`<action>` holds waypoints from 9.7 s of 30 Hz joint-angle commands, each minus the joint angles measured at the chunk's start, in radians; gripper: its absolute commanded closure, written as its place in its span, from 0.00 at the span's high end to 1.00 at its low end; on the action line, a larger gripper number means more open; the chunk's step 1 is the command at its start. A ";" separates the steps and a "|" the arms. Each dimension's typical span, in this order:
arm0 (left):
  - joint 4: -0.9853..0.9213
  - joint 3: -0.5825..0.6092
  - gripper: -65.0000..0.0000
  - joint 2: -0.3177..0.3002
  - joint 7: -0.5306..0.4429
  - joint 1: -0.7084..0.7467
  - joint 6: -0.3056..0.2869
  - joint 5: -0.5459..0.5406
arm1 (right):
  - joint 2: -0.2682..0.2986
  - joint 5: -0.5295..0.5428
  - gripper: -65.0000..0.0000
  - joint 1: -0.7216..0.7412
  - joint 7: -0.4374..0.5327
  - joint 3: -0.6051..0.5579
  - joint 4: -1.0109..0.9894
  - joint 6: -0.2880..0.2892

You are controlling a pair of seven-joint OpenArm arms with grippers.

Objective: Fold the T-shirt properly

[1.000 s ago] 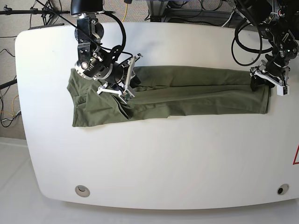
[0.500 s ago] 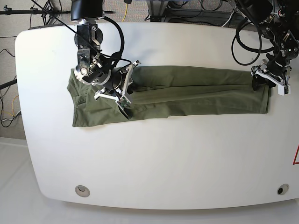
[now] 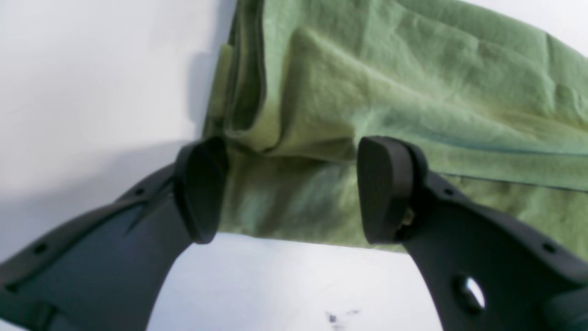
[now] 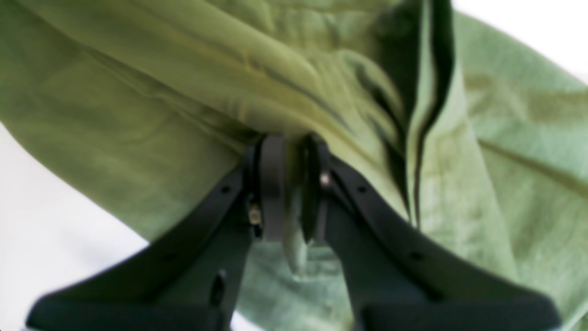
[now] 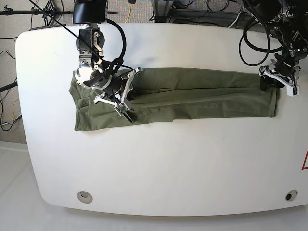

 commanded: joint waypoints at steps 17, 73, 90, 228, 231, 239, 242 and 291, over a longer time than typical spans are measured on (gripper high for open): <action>0.003 -0.006 0.66 -0.021 -0.008 -0.018 -0.002 0.007 | 0.007 0.134 0.13 -0.051 -0.017 -0.023 0.102 0.048; -0.134 0.006 0.66 -0.068 -0.045 -0.103 -0.002 0.008 | 0.016 0.065 0.09 -0.005 0.016 0.007 0.053 0.048; -0.137 0.005 0.66 -0.075 -0.038 -0.113 -0.002 0.002 | 0.014 0.053 0.09 0.000 0.016 0.005 0.022 0.048; 0.437 0.467 0.03 0.266 0.110 -0.034 -0.002 0.048 | 0.011 0.021 0.02 -0.001 -0.012 0.002 -0.006 0.048; 0.441 0.504 0.03 0.266 0.105 -0.035 -0.002 0.047 | 0.011 0.022 0.02 -0.002 -0.013 0.001 -0.007 0.048; 0.400 0.546 0.03 0.266 0.053 -0.033 -0.002 0.024 | 0.008 0.023 0.01 -0.003 -0.018 0.001 -0.001 0.048; 0.384 0.559 0.03 0.266 0.038 -0.033 -0.002 0.013 | 0.009 0.024 0.01 -0.002 -0.018 0.001 0.001 0.048; 0.248 0.726 0.03 0.266 -0.069 -0.023 -0.002 -0.022 | 0.011 -0.001 0.01 -0.024 -0.058 0.020 -0.021 0.048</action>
